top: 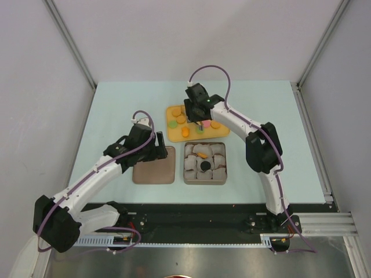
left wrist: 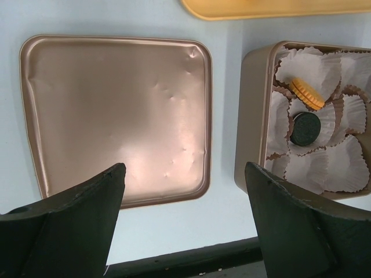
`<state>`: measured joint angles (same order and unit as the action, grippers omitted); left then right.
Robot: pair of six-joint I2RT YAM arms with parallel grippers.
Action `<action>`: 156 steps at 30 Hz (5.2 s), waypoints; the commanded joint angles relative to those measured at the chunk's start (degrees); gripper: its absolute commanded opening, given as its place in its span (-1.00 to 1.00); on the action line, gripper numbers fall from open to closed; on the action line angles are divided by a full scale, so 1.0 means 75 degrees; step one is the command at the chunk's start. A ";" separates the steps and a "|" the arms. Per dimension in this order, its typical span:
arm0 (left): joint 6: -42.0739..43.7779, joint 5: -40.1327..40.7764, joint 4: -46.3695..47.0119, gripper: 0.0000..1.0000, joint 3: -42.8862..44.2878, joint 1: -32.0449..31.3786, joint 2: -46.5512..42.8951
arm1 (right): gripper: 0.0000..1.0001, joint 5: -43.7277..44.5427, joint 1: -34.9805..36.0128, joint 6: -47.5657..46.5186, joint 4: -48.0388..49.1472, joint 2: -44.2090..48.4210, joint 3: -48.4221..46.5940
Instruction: Pack the cookies
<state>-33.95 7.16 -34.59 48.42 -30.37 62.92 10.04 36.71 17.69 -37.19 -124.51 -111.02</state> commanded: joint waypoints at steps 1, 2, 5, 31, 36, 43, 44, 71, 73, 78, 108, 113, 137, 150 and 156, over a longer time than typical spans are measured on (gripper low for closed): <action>0.0144 -0.0052 0.0135 0.76 -0.0058 0.0065 0.0014 | 0.09 -0.0003 -0.0055 -0.0156 0.0177 -0.0086 -0.0150; 0.0144 -0.0052 0.0124 0.77 -0.0058 0.0065 0.0014 | 0.09 -0.0003 -0.0066 -0.0156 0.0189 -0.0156 -0.0162; 0.0145 -0.0040 0.0124 0.77 -0.0070 0.0077 0.0025 | 0.09 -0.0050 -0.0101 -0.0168 0.0143 -0.0285 -0.0232; 0.0109 -0.0099 0.0171 0.76 -0.0140 0.0088 -0.0092 | -0.29 0.0161 0.0015 -0.0226 -0.0596 0.1763 0.0235; 0.0098 -0.0134 0.0194 0.76 -0.0140 0.0077 -0.0127 | -0.30 0.0407 0.0354 -0.0145 -0.0573 0.3684 0.2155; 0.0063 -0.0193 0.0276 0.76 -0.0128 0.0077 -0.0069 | -0.31 0.1320 0.1653 0.0511 -0.1333 0.5854 0.4114; 0.0051 -0.0204 0.0276 0.75 -0.0128 0.0077 -0.0057 | -0.31 0.1553 0.1888 0.0767 -0.1543 0.5971 0.4220; 0.0074 -0.0146 0.0241 0.75 -0.0187 0.0077 -0.0197 | -0.30 0.1848 0.4164 0.2551 -0.1487 0.6218 0.5416; 0.0074 -0.0181 0.0252 0.75 -0.0187 0.0077 -0.0162 | -0.30 0.1837 0.4187 0.2586 -0.1475 0.6195 0.5475; 0.0098 -0.0193 0.0264 0.75 -0.0187 0.0077 -0.0162 | -0.22 0.1860 0.4211 0.2656 -0.1463 0.6241 0.5533; 0.0051 -0.0122 0.0229 0.76 -0.0234 0.0077 -0.0209 | -0.16 0.2246 0.4163 0.2973 -0.2317 0.7027 0.5545; 0.0027 -0.0134 0.0264 0.75 -0.0222 0.0077 -0.0162 | -0.47 0.2457 0.4351 0.3277 -0.3103 0.7319 0.5627; 0.0004 -0.0181 0.0299 0.75 -0.0245 0.0077 -0.0139 | -0.92 0.1521 0.4539 0.2985 -0.2413 0.6606 0.5897; 0.0016 -0.0216 0.0276 0.75 -0.0269 0.0065 -0.0151 | -0.91 0.1555 0.4434 0.2739 -0.1932 0.6335 0.5908; 0.0004 -0.0251 0.0335 0.75 -0.0246 0.0065 -0.0115 | -0.92 0.1532 0.4200 0.2516 -0.1652 0.6137 0.5897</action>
<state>-34.00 5.80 -33.58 46.61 -30.17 62.59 20.73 69.47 38.22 -52.25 -77.36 -66.46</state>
